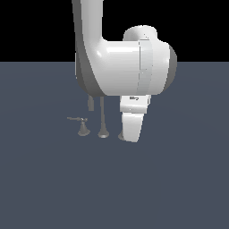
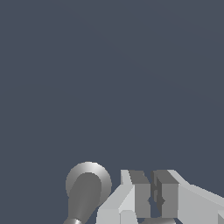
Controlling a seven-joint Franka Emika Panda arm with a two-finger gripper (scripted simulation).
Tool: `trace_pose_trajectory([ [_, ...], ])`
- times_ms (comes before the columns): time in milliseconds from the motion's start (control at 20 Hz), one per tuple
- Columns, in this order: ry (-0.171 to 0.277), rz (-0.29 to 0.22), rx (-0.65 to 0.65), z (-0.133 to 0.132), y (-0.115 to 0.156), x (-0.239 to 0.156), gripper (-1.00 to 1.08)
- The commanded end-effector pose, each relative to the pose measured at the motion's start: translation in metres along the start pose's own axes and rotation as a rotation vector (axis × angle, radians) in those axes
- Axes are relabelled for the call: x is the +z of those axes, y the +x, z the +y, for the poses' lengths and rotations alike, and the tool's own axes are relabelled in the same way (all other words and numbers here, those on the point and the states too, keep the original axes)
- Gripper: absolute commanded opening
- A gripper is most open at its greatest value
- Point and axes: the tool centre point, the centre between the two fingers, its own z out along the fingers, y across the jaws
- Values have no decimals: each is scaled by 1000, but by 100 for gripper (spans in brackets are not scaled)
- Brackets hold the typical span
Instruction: Turn on the faucet by rotating a designated handle.
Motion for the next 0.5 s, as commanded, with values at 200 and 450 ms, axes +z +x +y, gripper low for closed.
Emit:
trace_pose_trajectory([
  [200,-2,-8,-40,-4,-47,1,-100],
  [450,-8,-11,-54,-4,-71,2,-100],
])
